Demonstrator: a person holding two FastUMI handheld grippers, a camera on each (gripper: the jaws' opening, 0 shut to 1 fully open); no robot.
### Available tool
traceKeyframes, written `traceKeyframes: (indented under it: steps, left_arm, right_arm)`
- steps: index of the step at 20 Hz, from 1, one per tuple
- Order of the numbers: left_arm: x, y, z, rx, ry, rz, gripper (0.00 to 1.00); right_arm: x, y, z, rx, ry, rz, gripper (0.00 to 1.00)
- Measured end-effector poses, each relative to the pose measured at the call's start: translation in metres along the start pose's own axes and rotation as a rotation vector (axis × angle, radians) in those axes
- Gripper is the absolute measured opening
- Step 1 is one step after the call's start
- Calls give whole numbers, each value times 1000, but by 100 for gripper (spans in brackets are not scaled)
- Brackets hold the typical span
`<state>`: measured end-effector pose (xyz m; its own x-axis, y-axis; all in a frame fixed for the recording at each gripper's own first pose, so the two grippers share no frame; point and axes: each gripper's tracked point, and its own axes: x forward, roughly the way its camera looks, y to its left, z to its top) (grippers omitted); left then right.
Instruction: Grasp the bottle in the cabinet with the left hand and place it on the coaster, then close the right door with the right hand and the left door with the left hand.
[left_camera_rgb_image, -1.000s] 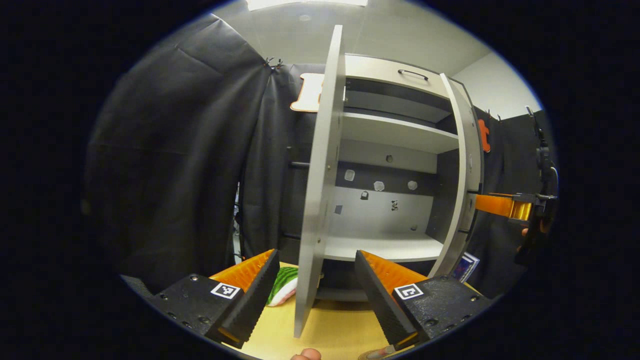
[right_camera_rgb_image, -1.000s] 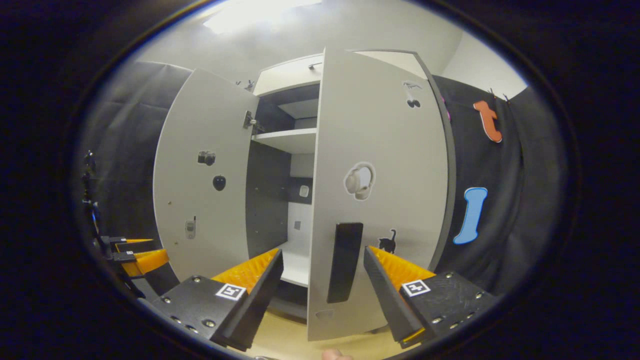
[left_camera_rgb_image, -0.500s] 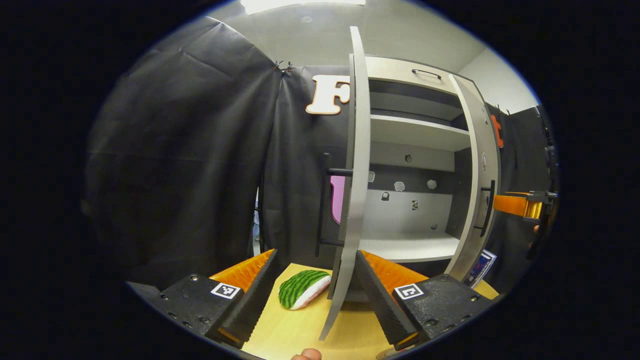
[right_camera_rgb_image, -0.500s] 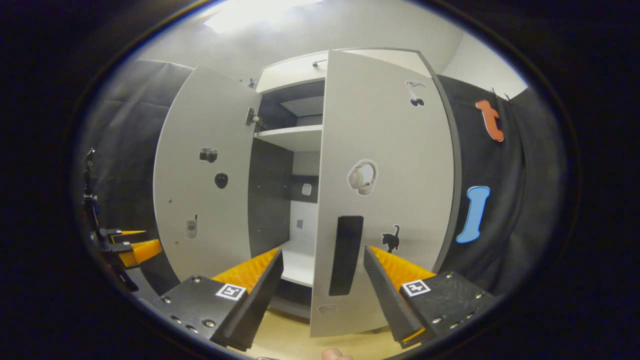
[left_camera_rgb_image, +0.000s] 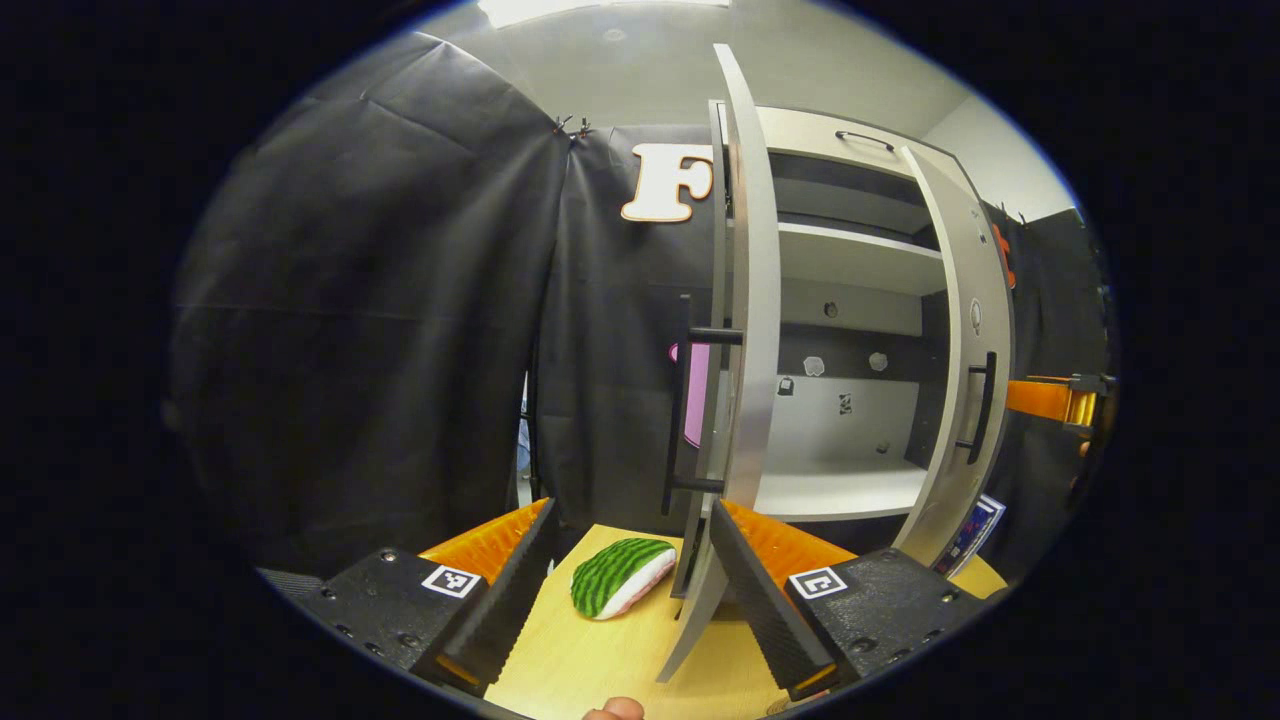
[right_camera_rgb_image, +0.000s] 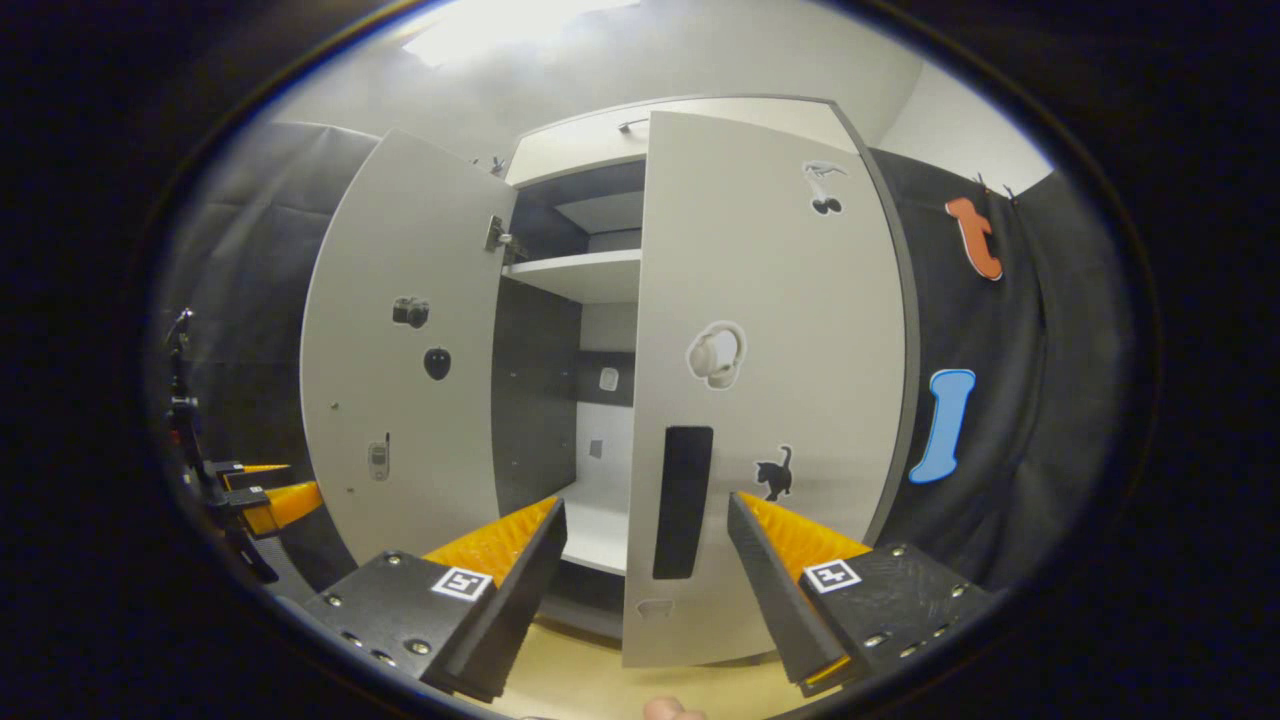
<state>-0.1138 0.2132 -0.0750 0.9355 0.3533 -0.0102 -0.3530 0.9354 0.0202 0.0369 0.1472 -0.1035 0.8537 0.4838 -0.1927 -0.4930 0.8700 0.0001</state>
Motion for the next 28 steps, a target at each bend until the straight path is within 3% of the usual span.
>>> traceKeyframes:
  steps: [2,3,15,17,18,21,22,24,25,27,28]
  left_arm:
    - [2,2,0,-4,2,2,92]
    - [4,3,-1,-5,5,3,92]
    - [19,12,-23,1,55,31,96]
    - [21,13,-26,-2,64,27,96]
    - [22,13,-27,-2,65,24,92]
    - [27,14,-34,-8,82,19,96]
    - [27,15,-35,-11,84,16,91]
    - [28,14,-35,-22,83,7,95]
    - [28,14,-35,-30,82,0,90]
    - [29,14,-36,-47,80,-10,95]
    - [29,14,-37,-55,82,-12,95]
  right_arm:
    - [1,0,0,2,-1,-5,92]
    - [1,-1,0,3,-1,-7,97]
    - [15,-2,-8,-9,23,-25,98]
    - [17,-4,-9,-11,26,-32,93]
    - [18,-5,-9,-11,27,-34,93]
    - [21,-6,-11,-8,31,-40,93]
    - [21,-6,-11,-9,32,-42,93]
    - [23,-6,-13,-9,34,-45,93]
    - [24,-6,-13,-9,36,-44,93]
    - [26,-5,-14,-7,39,-44,93]
    - [26,-4,-14,-6,39,-44,98]
